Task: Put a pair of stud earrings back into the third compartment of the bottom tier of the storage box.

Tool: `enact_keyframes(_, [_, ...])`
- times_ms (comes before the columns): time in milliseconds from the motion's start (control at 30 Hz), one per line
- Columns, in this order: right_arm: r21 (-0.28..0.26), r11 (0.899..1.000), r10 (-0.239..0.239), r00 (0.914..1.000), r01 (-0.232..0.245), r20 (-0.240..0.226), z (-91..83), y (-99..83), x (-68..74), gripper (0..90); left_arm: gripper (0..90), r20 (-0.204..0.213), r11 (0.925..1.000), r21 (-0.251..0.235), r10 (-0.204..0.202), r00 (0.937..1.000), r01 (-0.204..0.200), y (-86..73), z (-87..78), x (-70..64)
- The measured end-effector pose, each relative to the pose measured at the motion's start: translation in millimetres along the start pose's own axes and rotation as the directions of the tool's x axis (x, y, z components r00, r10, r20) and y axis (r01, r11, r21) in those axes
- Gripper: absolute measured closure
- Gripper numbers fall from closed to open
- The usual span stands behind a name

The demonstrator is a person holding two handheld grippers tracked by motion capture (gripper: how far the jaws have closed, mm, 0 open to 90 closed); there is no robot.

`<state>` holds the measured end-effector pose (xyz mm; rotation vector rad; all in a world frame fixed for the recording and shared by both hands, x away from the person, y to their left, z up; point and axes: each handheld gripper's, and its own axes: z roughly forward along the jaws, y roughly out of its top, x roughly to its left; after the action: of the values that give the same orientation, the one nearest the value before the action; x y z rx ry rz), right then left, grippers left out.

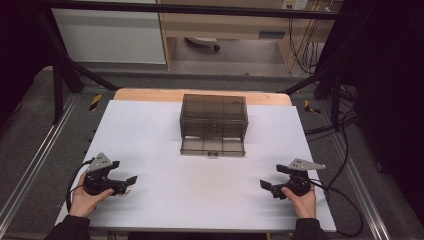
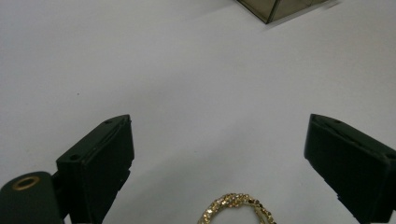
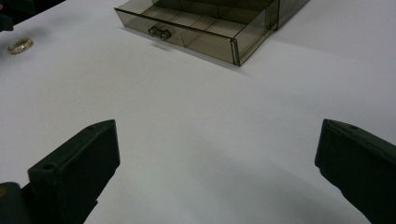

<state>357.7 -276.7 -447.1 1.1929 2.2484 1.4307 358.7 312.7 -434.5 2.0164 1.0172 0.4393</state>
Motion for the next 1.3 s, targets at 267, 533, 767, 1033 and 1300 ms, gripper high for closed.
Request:
enact_keyframes(267, [0.009, 1.000, -0.002, 1.0000, 0.002, 0.002, 1.2, -0.2, 0.0, 0.6, 15.1, -0.034, 0.9998, 0.019, -0.006, 0.9994, 0.007, -1.1, -10.2, 5.2])
enact_keyframes(533, [0.018, 1.000, -0.005, 0.9999, 0.005, 0.009, 1.6, -0.7, 0.2, 0.6, 26.7, -0.060, 0.9989, 0.047, -0.004, 0.9982, 0.007, -6.1, -18.8, 8.2])
enact_keyframes(767, [0.021, 1.000, -0.005, 0.9999, 0.005, 0.011, 1.6, -0.9, 0.5, 0.6, 37.7, -0.066, 0.9967, 0.081, 0.003, 0.9978, 0.003, -11.2, -22.3, 7.4])
enact_keyframes(1033, [0.024, 1.000, -0.006, 0.9999, 0.005, 0.013, 1.4, -0.9, 0.5, 0.6, 53.9, -0.063, 0.9935, 0.113, -0.007, 0.9980, 0.014, -15.9, -23.3, 7.6])
enact_keyframes(1300, [0.024, 1.000, -0.006, 0.9999, 0.005, 0.012, 1.5, -0.9, 0.5, 0.6, 65.2, -0.038, 0.9892, 0.147, 0.008, 0.9993, -0.002, -17.0, -18.7, 4.3])
